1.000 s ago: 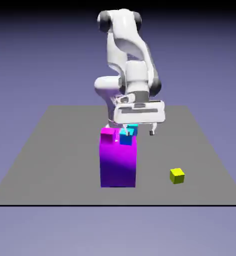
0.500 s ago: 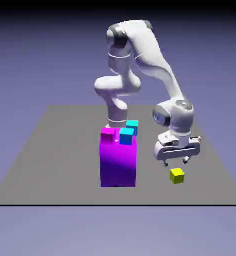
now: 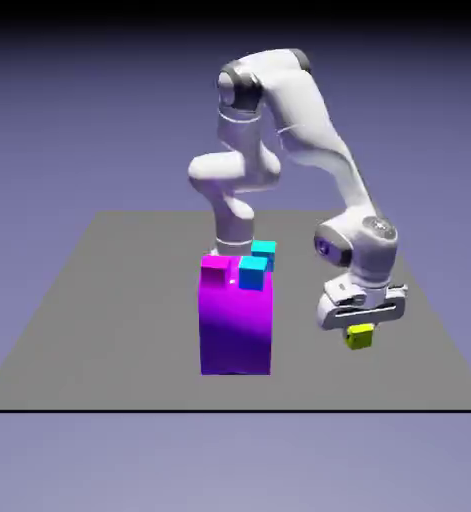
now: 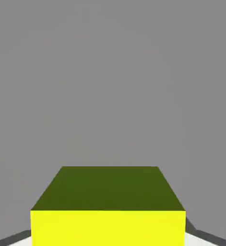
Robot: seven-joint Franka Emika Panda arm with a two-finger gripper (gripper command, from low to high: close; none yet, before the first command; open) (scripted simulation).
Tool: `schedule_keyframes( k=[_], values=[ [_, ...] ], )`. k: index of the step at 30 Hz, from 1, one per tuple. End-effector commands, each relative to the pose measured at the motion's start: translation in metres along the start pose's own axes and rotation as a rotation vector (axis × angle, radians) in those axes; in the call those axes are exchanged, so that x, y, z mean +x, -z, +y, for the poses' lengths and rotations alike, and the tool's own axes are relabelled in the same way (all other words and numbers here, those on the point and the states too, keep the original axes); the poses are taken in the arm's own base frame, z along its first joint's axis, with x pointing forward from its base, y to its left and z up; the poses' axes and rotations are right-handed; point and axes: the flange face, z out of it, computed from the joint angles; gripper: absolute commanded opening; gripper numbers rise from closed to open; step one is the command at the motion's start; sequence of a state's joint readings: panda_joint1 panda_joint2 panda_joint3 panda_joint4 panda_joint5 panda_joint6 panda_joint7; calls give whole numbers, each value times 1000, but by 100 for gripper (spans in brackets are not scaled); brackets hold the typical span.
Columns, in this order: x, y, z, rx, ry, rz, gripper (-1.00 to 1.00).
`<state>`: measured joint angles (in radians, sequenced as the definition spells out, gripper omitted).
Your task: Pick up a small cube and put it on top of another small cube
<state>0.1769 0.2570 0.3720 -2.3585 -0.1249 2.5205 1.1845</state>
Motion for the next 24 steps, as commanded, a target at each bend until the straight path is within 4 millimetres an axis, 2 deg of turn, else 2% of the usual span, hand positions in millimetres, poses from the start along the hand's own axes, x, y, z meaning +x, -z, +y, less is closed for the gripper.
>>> schedule_keyframes(
  k=[1,5,9,14,17,18,19,20,24],
  values=[
    [17,15,10,-7,-21,12,-100],
    [76,77,57,-21,-107,41,-100],
    [117,140,116,-14,-191,45,-100],
    [143,217,201,28,-284,26,-100],
    [145,248,264,39,-380,-20,-100],
    [143,251,281,33,-418,-40,-100],
    [143,242,285,7,-454,-58,-100],
    [143,242,285,7,-454,-58,-100],
    [142,177,283,7,-454,-58,-100]
  ],
)
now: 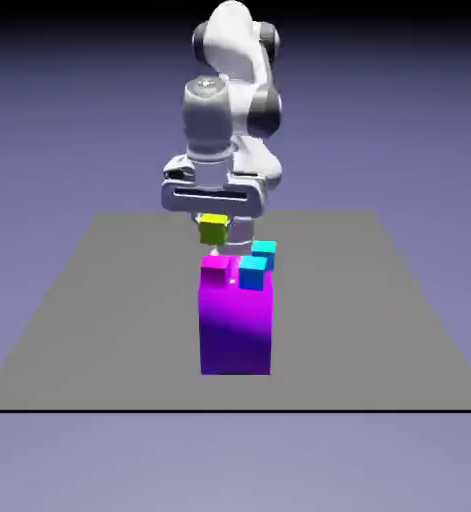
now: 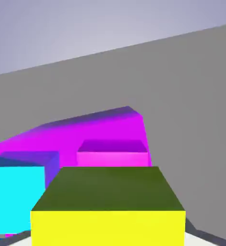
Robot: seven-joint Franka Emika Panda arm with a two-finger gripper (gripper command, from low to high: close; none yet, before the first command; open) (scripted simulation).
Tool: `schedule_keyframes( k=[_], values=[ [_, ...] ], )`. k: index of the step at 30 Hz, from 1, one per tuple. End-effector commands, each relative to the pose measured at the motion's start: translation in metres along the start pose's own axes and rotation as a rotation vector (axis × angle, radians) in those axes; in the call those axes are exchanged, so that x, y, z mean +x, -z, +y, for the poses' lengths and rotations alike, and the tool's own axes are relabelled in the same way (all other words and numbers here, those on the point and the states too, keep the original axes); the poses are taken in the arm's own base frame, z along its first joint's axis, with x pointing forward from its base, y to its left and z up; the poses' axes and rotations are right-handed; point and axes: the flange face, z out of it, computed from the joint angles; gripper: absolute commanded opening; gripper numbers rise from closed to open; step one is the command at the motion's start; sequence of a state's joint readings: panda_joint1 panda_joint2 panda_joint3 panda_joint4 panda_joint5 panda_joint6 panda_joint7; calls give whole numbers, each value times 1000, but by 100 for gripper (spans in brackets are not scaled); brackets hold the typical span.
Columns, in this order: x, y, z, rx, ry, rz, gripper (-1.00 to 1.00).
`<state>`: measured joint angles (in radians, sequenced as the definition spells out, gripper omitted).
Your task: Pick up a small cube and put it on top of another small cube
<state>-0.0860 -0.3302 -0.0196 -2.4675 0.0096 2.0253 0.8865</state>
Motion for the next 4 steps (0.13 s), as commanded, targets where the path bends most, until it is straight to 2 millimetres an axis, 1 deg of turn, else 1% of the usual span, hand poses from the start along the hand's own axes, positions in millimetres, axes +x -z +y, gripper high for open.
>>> schedule_keyframes(
  k=[1,2,3,4],
  values=[
    [0,-5,0,-2,0,2,-100],
    [0,-5,0,-2,0,2,100],
    [0,-5,0,-2,0,2,100],
    [0,11,0,-2,0,2,100]
  ],
)
